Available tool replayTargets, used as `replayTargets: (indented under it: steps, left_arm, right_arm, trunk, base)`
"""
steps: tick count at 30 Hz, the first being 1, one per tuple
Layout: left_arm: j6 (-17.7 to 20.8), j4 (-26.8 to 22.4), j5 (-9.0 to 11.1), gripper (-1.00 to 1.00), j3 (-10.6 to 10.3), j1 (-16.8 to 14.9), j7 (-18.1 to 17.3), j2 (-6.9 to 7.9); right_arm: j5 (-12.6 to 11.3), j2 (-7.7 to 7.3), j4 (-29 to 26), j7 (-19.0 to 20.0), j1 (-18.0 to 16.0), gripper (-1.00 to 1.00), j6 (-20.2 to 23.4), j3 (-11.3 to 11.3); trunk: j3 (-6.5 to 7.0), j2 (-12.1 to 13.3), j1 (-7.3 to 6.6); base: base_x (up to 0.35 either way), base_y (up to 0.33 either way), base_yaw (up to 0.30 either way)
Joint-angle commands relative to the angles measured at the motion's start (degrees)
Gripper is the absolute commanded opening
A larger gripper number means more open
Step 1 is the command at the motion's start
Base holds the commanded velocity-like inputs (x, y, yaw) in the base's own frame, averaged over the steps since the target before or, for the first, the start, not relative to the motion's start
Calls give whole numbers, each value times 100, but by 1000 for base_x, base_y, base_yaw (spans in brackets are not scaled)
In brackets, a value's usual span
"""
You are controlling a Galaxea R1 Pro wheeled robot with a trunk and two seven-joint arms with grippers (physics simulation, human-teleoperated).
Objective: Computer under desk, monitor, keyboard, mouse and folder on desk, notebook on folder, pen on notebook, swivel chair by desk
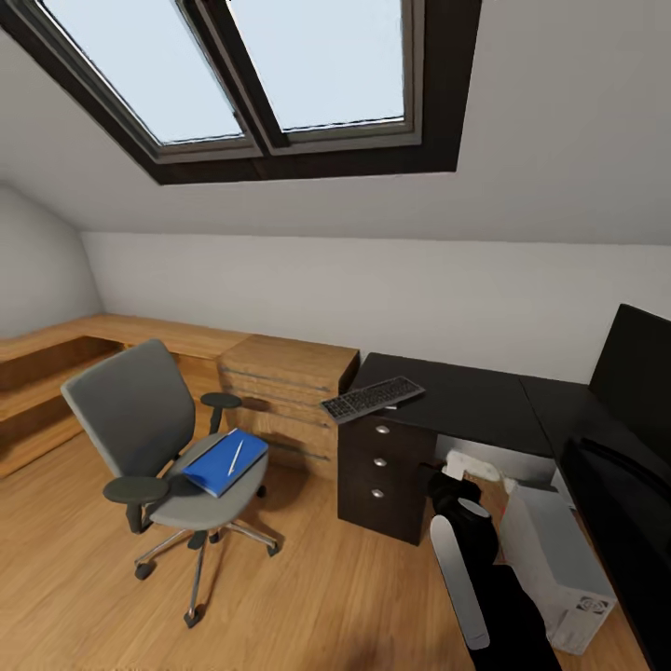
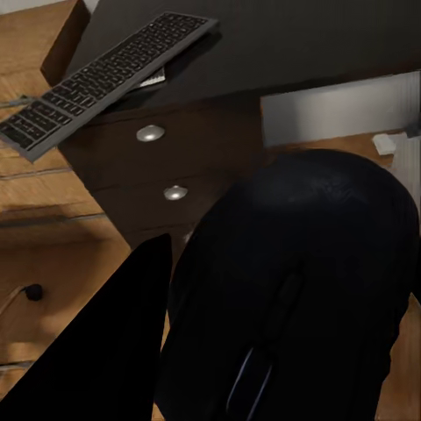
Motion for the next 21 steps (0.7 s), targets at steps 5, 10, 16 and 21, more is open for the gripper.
replayTargets:
  steps: [5, 10, 16, 21]
  left_arm:
    - [-18, 6, 29, 100, -54, -5, 44, 4]
    - [-4, 13, 29, 100, -55, -5, 44, 4]
    - [9, 20, 29, 100, -56, -5, 44, 8]
    - [12, 25, -192, 100, -55, -5, 47, 6]
  right_arm:
    - [23, -132, -26, -44, -1, -100, 25, 321]
    - [26, -246, -41, -28, 54, -100, 47, 565]
    - [27, -264, -42, -31, 57, -100, 32, 564]
    - [26, -278, -36, -25, 57, -100, 25, 564]
  trunk:
    - [83, 197, -110]
    - [173, 397, -220]
    - [280, 638, -352]
    - [370, 839, -461]
  base:
    - [57, 0, 134]
    - [245, 0, 10]
    - [304, 0, 64]
    - [311, 0, 212]
